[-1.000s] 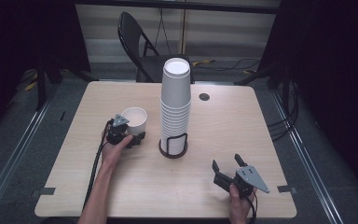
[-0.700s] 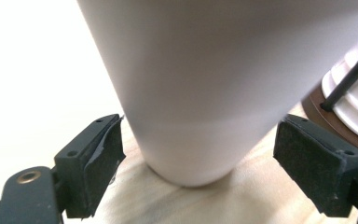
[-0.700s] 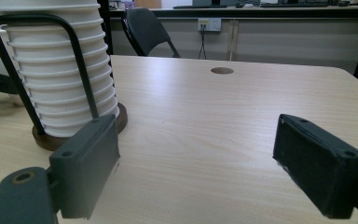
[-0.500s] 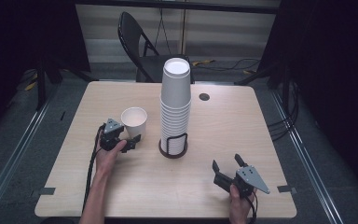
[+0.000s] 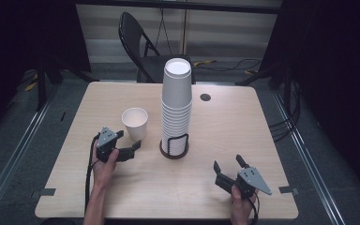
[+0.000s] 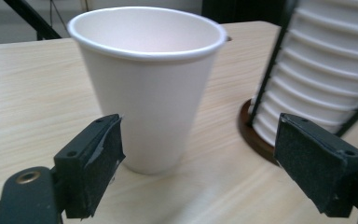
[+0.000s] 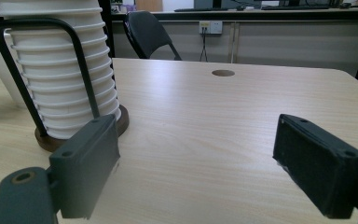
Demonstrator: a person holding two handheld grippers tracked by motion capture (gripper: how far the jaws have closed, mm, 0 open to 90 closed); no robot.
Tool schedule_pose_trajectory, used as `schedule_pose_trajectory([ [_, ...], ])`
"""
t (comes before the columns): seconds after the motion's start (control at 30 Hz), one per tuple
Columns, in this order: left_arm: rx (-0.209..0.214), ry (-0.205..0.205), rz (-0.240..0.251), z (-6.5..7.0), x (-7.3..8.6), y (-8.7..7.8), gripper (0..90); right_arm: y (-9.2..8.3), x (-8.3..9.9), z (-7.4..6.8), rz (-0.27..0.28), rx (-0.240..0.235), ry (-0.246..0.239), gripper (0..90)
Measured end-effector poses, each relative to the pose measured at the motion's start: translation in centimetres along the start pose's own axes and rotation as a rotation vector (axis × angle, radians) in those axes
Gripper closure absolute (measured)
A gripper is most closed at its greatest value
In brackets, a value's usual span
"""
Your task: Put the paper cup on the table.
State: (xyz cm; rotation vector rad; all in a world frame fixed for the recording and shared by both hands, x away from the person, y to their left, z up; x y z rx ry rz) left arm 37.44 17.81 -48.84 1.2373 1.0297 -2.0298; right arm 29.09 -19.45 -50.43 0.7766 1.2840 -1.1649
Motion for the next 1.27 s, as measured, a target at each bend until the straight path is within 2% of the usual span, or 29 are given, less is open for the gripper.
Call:
schedule_pose_trajectory([
  [0.07, 0.022, 0.008, 0.006, 0.6, 0.1, -0.4, 15.4, 0.0, 0.0, 0.0, 0.001, -0.001, -0.005, 13.5],
  [0.2, 0.047, 0.073, 0.033, 1.9, 0.5, -1.4, 15.4, 0.0, 0.0, 0.0, 0.001, -0.001, -0.001, 13.5],
  [0.37, 0.066, 0.048, 0.055, 2.7, 1.5, -2.7, 15.4, 0.0, 0.0, 0.0, 0.002, -0.003, -0.003, 13.5],
  [0.47, 0.056, 0.068, 0.053, 3.2, 2.0, -3.2, 15.4, 0.0, 0.0, 0.0, 0.004, -0.008, -0.001, 13.5],
  [0.53, 0.039, 0.054, 0.067, 3.7, 2.4, -3.2, 15.5, 0.0, 0.0, 0.0, 0.005, -0.006, -0.004, 13.5],
  [0.67, 0.059, 0.030, 0.063, 4.7, 3.2, -3.1, 15.4, 0.0, 0.0, 0.0, 0.007, -0.006, -0.005, 13.5],
  [0.7, 0.050, 0.036, 0.063, 4.9, 3.5, -3.2, 15.4, -0.1, 0.0, 0.0, 0.006, -0.009, -0.003, 13.5],
  [0.83, 0.020, 0.016, 0.066, 5.4, 4.4, -2.9, 15.4, 0.0, 0.0, 0.0, 0.008, -0.006, -0.003, 13.4],
  [0.87, 0.009, 0.026, 0.061, 5.3, 4.6, -2.8, 15.4, -0.1, 0.0, 0.0, 0.009, -0.005, -0.002, 13.3],
  [0.93, 0.011, 0.004, 0.062, 5.2, 4.8, -2.7, 15.4, -0.1, 0.0, 0.0, 0.012, -0.002, -0.001, 13.3],
  [1.03, 0.005, 0.005, 0.083, 5.3, 4.8, -2.9, 15.4, -0.1, 0.0, 0.0, 0.011, -0.004, -0.004, 13.3],
  [1.17, -0.010, -0.003, 0.084, 5.3, 4.8, -2.6, 15.4, 0.1, 0.0, 0.0, -0.003, 0.010, -0.010, 13.3],
  [1.27, -0.030, 0.040, 0.088, 5.6, 4.8, -2.6, 15.5, 0.5, 0.1, 0.1, -0.063, 0.029, 0.003, 13.5],
])
Point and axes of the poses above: each handheld gripper's, and its own axes: y roughly forward along the jaws, x roughly out of its underside, z roughly to its right, the point moved 5 cm from there along y, roughly forward along the jaws, and after that the axes turned 12 degrees about -y, right-handed, at the moved point
